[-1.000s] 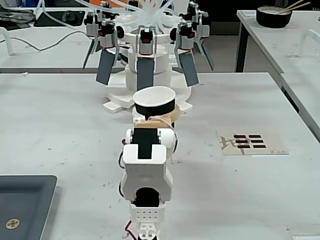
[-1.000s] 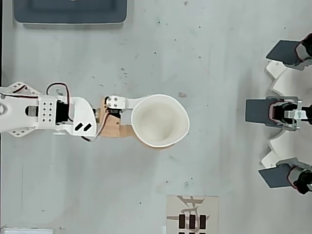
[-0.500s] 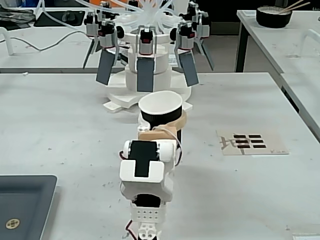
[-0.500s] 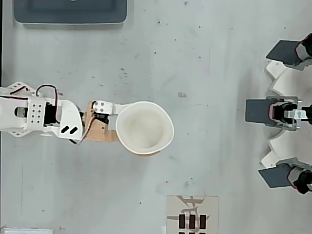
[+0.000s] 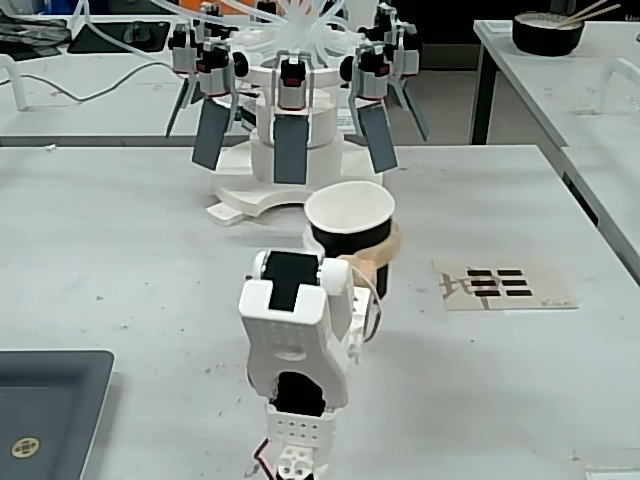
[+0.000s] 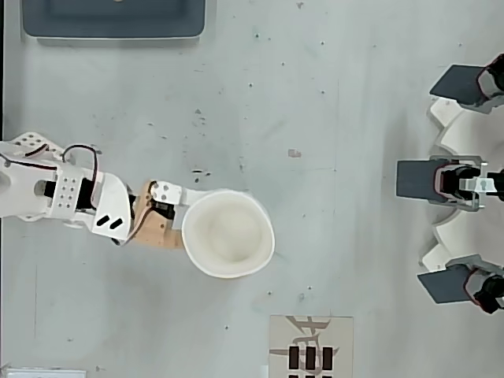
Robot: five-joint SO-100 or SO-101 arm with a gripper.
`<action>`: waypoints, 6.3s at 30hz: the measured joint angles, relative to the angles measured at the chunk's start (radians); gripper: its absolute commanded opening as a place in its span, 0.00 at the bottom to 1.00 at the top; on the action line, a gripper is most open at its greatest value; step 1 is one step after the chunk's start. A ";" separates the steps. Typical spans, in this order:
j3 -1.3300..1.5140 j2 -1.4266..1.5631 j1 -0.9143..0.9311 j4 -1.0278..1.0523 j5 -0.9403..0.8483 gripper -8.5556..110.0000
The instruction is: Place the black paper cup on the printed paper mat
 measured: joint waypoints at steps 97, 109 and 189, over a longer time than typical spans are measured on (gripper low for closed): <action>-1.717 -1.374 0.377 0.362 0.114 0.18; -1.671 -1.376 0.390 0.387 0.117 0.38; -0.275 0.129 -0.187 0.295 0.098 0.37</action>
